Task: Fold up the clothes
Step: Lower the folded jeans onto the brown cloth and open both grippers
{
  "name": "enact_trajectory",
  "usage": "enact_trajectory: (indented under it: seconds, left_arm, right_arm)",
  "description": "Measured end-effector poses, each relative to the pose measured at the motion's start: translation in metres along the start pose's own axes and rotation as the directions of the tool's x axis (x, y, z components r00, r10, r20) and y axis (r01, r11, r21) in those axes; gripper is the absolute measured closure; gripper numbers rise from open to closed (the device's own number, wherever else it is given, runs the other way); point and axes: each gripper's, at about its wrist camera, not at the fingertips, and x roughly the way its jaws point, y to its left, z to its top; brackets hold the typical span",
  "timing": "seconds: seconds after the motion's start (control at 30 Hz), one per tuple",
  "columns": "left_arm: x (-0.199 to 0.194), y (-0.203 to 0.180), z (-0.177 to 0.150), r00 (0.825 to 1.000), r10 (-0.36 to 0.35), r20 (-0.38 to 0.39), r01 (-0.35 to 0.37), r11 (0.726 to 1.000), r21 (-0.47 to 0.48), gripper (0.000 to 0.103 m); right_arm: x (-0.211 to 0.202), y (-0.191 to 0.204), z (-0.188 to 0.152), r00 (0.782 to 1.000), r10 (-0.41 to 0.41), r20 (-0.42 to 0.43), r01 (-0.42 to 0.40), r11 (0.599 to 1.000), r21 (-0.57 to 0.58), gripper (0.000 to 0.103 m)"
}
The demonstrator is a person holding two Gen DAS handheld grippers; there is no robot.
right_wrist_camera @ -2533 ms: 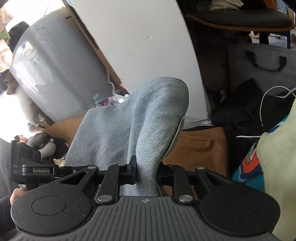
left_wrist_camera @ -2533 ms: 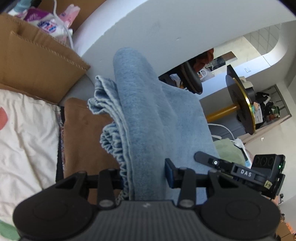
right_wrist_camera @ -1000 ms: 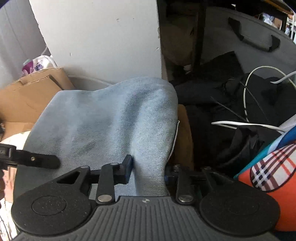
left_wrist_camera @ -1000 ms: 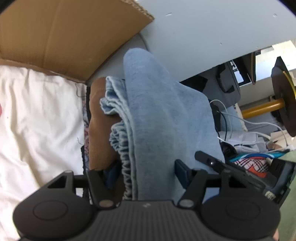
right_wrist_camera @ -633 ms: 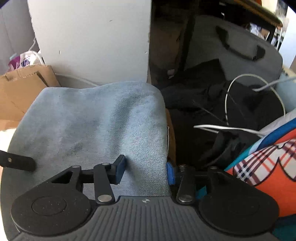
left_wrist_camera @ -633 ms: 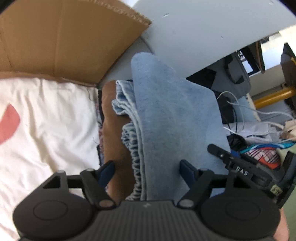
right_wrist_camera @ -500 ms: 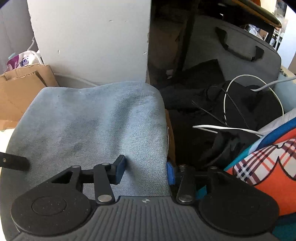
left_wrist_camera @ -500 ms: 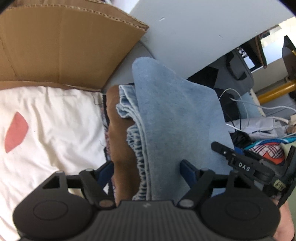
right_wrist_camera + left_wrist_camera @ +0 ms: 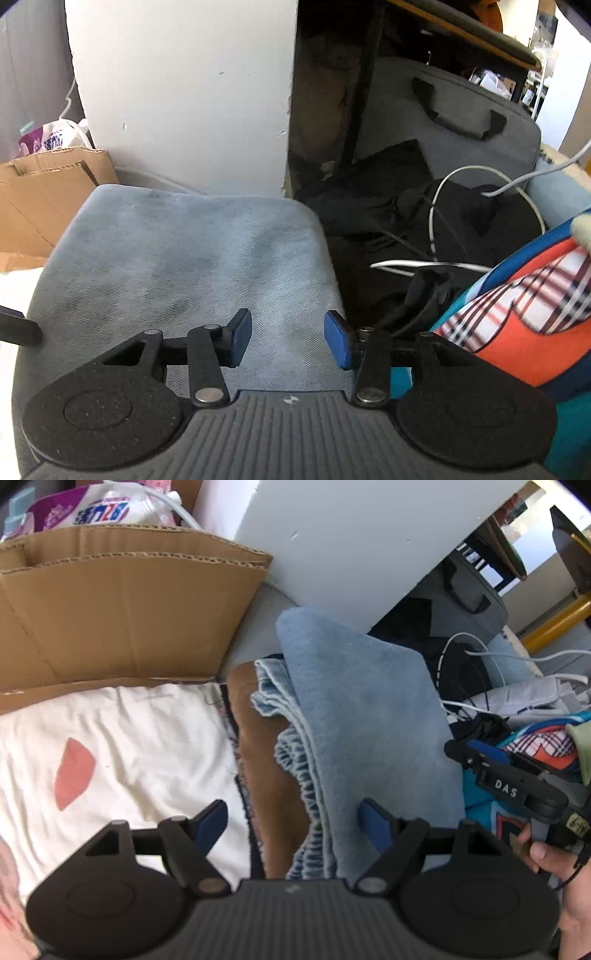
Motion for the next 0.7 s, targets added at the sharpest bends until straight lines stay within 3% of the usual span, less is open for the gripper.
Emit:
enact_trajectory:
  seconds: [0.43, 0.7]
  left_arm:
    - [-0.040, -0.005, 0.000, 0.993, 0.117, 0.032, -0.120, 0.985, 0.124, 0.029]
    - [-0.055, -0.035, 0.018, 0.995, 0.033, 0.096, -0.052, 0.978, 0.203, 0.054]
  right_arm:
    - [-0.009, 0.008, -0.019, 0.996, 0.078, 0.050, -0.081, 0.994, 0.068, 0.052]
    - [-0.010, 0.006, -0.032, 0.992, 0.110, 0.062, -0.115, 0.989, 0.095, 0.052]
